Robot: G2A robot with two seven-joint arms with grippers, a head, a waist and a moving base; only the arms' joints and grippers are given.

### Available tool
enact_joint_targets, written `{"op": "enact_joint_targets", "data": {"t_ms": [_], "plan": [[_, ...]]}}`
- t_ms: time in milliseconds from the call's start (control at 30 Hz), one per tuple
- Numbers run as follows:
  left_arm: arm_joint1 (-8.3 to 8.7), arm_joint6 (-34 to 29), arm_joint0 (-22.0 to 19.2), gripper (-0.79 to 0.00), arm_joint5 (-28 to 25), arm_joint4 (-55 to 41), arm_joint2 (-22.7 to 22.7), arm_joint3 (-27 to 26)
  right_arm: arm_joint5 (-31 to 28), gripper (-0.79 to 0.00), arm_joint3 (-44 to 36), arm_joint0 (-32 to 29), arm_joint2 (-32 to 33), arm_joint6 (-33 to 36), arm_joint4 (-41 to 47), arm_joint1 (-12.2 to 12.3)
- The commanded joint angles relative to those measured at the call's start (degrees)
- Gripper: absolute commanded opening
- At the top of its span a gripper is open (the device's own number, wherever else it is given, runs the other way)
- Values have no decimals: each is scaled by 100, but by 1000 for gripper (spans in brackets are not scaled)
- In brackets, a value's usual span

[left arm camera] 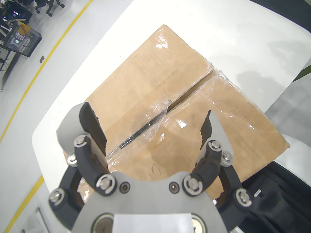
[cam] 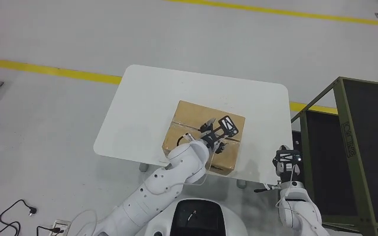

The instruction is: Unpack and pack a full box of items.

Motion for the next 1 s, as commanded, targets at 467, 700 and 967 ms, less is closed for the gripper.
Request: {"op": "enact_joint_targets", "data": {"t_ms": [467,700,967], "plan": [[-342,-620,-419,-422,133,106,324,717,-16,-785,42,-44,71,-15,28,-24],[-422,-692,-455,-428,70,262,360,803,-60,-785,78,0,69,-23,46,-35],[-482,-710,-425,-754,41,289,265,862,-76,-785,137,46,70,-11,65,-49]]}}
